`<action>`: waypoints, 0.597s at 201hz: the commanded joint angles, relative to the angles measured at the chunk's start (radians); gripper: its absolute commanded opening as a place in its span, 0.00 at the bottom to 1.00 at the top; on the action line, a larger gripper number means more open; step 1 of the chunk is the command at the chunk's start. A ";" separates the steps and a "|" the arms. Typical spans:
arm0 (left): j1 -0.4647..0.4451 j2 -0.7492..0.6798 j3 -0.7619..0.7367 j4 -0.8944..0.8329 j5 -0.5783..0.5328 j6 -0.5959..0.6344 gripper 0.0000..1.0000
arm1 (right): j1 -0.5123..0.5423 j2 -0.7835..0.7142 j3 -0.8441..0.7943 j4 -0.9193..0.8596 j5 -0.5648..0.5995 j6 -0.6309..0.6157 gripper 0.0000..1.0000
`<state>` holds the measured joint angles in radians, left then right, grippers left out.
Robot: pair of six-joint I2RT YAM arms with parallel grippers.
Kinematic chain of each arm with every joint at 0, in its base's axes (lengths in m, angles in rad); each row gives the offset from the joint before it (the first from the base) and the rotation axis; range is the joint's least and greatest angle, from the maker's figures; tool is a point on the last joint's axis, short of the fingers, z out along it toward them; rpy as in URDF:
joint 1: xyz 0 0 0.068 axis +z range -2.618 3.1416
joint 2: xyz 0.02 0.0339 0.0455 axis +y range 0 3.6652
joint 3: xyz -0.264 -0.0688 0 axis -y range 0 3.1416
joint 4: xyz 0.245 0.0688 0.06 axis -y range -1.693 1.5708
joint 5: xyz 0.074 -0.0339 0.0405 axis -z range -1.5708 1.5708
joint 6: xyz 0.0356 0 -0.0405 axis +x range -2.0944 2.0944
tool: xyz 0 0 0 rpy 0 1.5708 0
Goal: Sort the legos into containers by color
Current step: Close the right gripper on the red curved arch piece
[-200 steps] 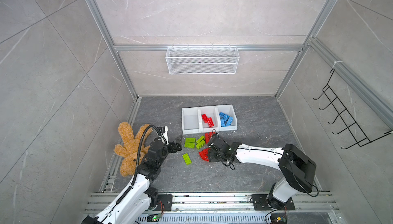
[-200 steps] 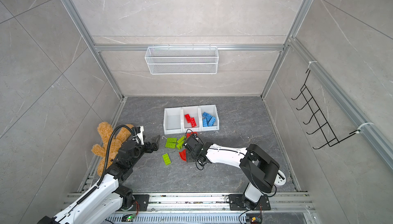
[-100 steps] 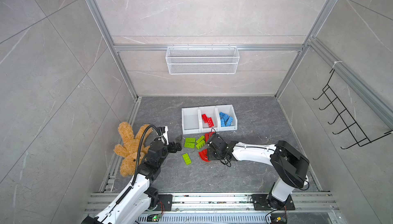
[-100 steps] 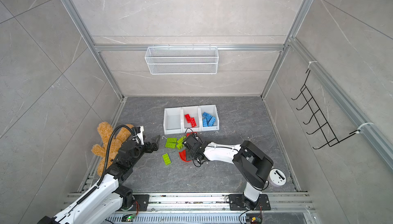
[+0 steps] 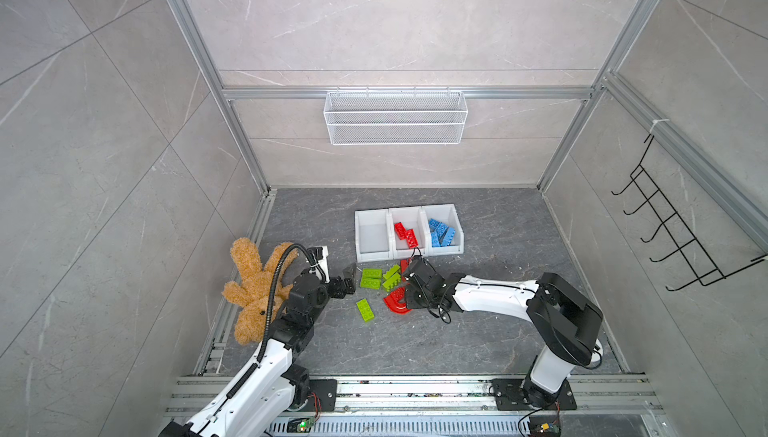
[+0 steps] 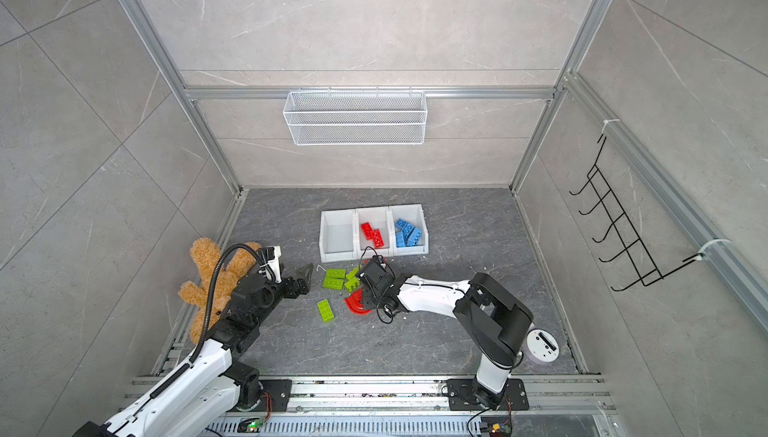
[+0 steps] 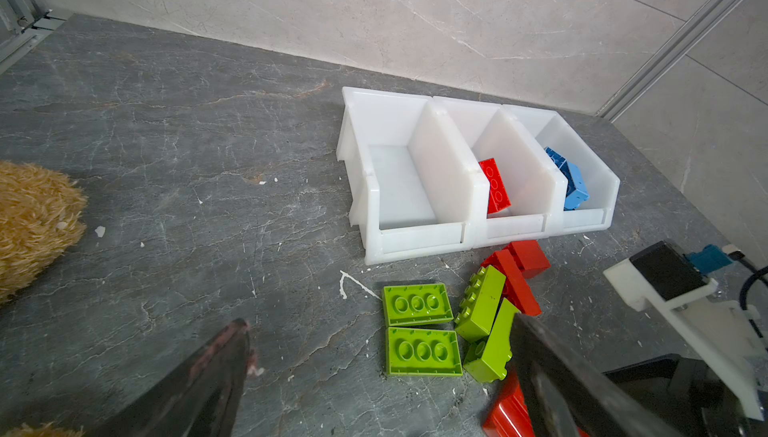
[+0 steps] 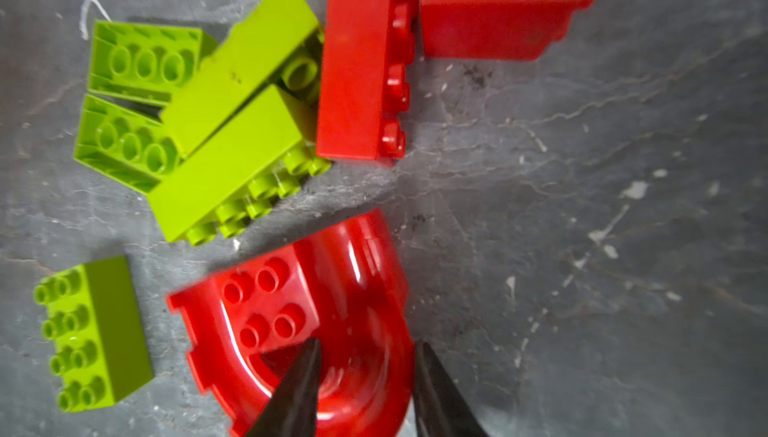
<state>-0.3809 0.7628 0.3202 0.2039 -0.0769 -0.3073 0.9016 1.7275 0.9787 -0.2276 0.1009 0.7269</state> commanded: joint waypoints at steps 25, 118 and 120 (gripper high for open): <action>0.003 -0.013 0.022 0.020 -0.004 0.002 1.00 | -0.008 -0.125 -0.008 -0.082 0.042 -0.049 0.33; 0.003 -0.020 0.022 0.015 -0.002 0.003 1.00 | -0.018 0.018 0.071 -0.097 -0.065 -0.063 0.73; 0.002 -0.021 0.022 0.015 -0.002 0.003 0.99 | -0.015 0.020 0.074 -0.100 -0.060 -0.065 0.74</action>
<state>-0.3809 0.7578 0.3202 0.2035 -0.0769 -0.3073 0.8749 1.7065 1.0142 -0.3241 0.0708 0.6834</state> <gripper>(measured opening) 0.996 0.702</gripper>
